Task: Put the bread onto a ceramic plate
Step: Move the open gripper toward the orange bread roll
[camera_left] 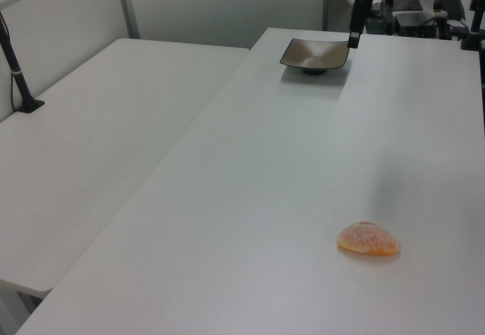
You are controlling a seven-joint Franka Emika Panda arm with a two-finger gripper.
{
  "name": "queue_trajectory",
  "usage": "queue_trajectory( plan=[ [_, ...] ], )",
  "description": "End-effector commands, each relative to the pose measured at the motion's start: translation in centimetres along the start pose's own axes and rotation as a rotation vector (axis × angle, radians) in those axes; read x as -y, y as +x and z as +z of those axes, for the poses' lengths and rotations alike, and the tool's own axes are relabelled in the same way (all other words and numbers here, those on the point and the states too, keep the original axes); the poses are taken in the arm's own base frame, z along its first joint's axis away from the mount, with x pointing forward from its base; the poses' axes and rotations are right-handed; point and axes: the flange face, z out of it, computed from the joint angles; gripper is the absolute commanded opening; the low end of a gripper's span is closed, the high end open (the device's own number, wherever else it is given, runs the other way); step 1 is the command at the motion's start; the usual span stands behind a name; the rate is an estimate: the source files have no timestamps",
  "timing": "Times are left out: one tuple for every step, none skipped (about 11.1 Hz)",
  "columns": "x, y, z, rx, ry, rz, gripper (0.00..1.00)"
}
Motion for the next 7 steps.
queue_trajectory(
  plan=[
    [0.17, -0.32, -0.14, -0.008, 0.01, -0.017, 1.0],
    [0.17, -0.32, -0.14, -0.008, 0.01, -0.017, 1.0],
    [0.17, -0.32, -0.14, -0.008, 0.01, -0.017, 1.0],
    [0.17, -0.32, -0.14, -0.008, 0.01, -0.015, 1.0],
    [0.17, -0.32, -0.14, -0.008, 0.01, -0.015, 1.0],
    [0.08, -0.32, -0.14, -0.008, 0.01, -0.012, 1.0],
    [0.08, -0.33, -0.13, -0.007, 0.01, -0.006, 1.0]
  ],
)
